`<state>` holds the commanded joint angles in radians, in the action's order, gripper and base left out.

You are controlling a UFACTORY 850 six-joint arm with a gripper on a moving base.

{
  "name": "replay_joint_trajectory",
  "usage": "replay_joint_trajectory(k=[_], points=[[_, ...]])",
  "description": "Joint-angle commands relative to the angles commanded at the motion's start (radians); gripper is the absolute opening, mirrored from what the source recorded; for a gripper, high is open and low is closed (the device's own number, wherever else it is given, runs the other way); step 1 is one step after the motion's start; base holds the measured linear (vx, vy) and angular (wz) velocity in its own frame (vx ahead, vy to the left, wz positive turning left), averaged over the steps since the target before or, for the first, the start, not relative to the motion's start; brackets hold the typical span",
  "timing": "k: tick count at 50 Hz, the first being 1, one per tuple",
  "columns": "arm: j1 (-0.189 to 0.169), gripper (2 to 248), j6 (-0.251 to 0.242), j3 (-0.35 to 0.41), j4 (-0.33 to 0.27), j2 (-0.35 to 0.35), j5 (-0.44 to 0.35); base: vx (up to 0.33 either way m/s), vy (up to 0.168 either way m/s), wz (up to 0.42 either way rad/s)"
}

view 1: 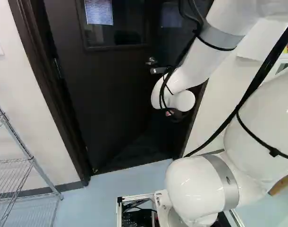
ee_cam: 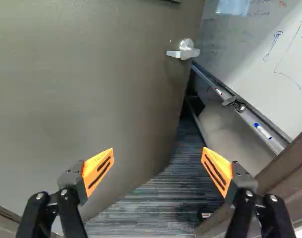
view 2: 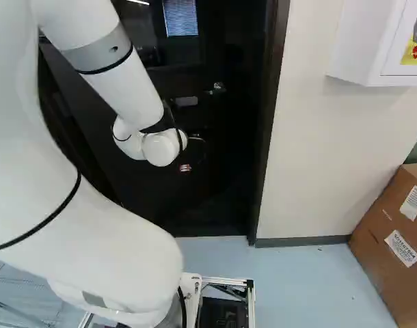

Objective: Open the door and move inside

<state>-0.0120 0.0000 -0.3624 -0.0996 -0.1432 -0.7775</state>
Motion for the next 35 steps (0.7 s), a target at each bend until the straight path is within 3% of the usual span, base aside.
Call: replay_joint_trajectory(k=[35], points=[[0.000,247,0.000,0.000,0.000,0.000,0.000,0.098,0.076,-0.015]])
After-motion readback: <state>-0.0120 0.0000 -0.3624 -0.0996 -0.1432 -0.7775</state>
